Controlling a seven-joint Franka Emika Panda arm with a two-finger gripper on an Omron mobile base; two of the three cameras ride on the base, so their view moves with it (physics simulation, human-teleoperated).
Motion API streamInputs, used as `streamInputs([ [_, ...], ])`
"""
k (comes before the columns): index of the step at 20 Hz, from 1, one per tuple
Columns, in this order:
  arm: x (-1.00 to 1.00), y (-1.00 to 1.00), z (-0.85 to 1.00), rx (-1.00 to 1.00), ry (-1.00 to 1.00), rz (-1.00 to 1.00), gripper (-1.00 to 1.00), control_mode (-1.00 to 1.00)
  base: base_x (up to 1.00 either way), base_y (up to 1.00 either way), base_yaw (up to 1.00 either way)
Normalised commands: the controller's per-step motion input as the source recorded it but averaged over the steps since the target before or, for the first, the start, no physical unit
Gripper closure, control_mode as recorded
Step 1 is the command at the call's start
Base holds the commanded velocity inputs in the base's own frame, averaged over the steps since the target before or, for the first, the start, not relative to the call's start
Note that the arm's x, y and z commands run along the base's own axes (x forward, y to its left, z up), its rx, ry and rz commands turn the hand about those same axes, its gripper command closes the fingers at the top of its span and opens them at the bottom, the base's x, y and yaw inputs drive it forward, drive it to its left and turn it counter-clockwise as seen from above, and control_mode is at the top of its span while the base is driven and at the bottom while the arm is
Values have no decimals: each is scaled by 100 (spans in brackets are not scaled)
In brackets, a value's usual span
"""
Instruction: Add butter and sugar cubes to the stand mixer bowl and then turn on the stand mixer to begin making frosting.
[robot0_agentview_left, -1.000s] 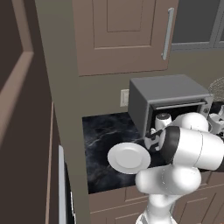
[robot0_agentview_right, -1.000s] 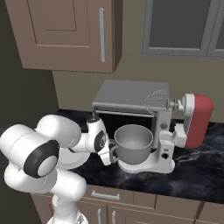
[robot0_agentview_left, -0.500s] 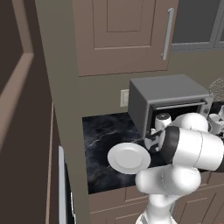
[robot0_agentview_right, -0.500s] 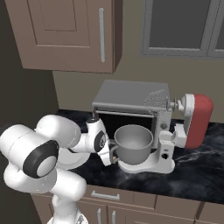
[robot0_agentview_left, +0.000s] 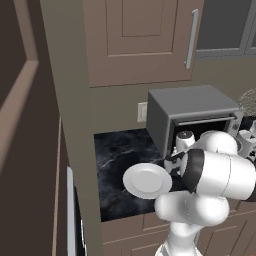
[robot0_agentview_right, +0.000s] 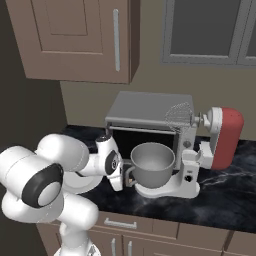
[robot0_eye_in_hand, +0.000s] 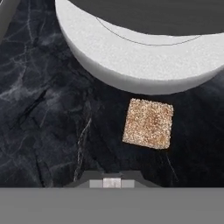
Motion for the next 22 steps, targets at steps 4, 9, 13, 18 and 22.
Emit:
streamInputs([
  [4,-17,3,-1,0,0,-15,100,-100,0,0,0],
  [9,-50,0,40,-6,-3,-18,100,-100,0,0,0],
  [13,-50,0,59,-10,-6,-12,100,-100,0,0,0],
  [18,-45,0,80,-10,-6,-7,100,-100,0,0,0],
  [22,-41,0,85,-10,-6,-4,100,-100,0,0,0],
])
